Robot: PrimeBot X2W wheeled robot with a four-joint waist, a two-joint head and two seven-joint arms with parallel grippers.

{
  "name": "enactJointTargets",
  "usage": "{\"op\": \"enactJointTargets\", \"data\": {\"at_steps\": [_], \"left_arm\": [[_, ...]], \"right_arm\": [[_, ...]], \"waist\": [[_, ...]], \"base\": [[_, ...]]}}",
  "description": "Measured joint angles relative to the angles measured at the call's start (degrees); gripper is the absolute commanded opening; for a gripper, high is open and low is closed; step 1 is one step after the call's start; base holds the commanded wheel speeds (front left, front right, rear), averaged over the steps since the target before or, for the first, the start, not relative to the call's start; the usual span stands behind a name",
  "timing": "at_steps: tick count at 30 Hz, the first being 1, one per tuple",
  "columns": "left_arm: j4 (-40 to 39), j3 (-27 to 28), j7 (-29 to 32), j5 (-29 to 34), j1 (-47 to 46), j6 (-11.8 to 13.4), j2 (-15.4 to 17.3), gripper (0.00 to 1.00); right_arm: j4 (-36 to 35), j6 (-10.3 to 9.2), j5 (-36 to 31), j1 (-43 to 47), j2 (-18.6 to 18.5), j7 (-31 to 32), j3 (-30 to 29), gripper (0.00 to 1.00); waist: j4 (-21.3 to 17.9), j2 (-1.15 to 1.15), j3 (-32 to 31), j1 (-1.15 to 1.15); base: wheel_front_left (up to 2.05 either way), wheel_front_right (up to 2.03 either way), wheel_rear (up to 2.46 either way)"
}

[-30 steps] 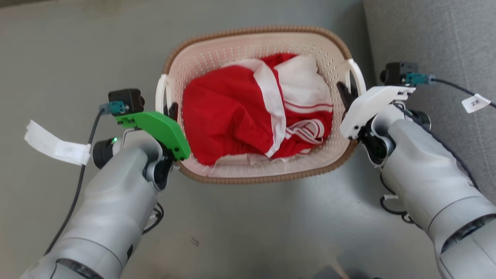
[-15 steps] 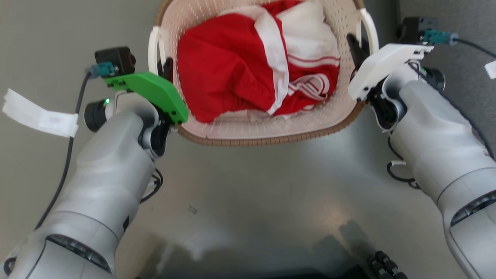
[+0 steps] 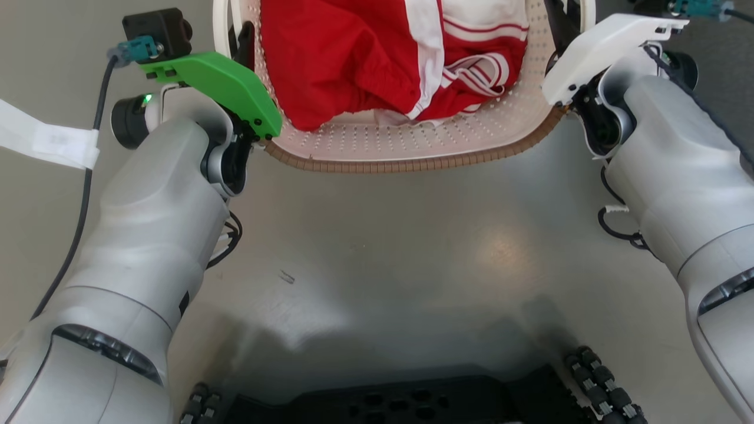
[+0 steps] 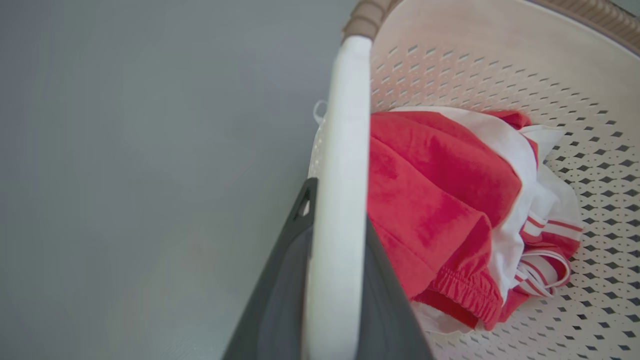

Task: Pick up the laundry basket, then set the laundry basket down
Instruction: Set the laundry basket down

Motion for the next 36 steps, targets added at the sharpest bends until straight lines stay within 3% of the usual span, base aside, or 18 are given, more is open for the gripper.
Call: {"op": "enactJointTargets", "data": {"at_steps": [23, 36], "left_arm": [[-0.23, 0.93, -2.04, 1.7, -4.52, -1.78, 0.04, 0.0], [-2.6, 4.99, -2.08, 4.8, -5.92, -1.93, 0.02, 0.0]], "right_arm": [[-0.97, 0.07, -1.41, -4.07, -1.04, -1.7, -1.64, 0.0], [-5.41, -0.1, -3.59, -4.84, -2.59, -1.72, -4.74, 0.0]], "waist": [[1.29, 0.0, 7.86, 0.0], [1.57, 0.0, 9.35, 0.0]], "base": [[0.0, 0.0, 0.0], [0.0, 0.0, 0.0]]}}
